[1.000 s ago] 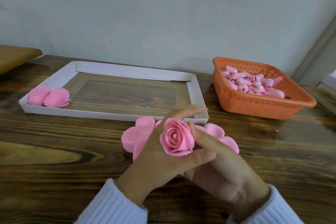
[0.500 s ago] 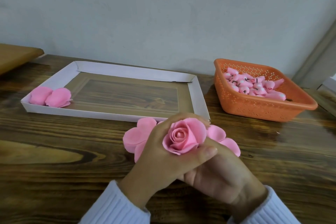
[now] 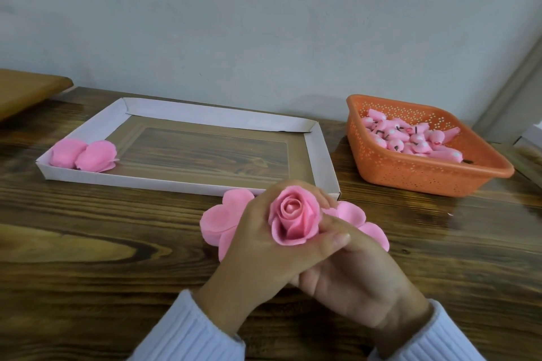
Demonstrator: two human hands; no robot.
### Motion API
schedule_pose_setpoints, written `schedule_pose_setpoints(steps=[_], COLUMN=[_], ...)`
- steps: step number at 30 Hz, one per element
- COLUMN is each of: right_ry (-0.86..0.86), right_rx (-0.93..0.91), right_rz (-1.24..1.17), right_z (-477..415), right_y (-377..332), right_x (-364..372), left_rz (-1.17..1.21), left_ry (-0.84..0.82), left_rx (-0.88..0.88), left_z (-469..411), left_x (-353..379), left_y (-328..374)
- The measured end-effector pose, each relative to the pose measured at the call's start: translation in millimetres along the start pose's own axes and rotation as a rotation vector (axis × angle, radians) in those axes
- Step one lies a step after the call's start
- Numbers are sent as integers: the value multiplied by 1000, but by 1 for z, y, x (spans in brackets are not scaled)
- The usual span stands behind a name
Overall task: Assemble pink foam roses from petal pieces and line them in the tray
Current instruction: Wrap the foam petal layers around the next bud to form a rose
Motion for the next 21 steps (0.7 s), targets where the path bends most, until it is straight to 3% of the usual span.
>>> schedule_pose_setpoints(steps=[11,14,21], right_ry=[173,154,165], right_rx=[-2,-43,-45], right_rz=[112,171,128], right_z=[-1,0,2], right_y=[6,6,-4], right_x=[0,3,4], left_rz=[-1,-19,-79], left_ry=[-32,-31,106], left_rx=[33,32,2], left_z=[0,2,1], left_x=[1,2,0], left_y=[0,-1,-3])
Point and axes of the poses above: each hand's wrist, its own z-axis away from the middle knuckle, its own x-axis out of the palm, y = z × x, the point moved 1 cm from there along -z, towards the middle knuckle, and after that the axes turned 11 degrees about y, right-handed, at the moved point
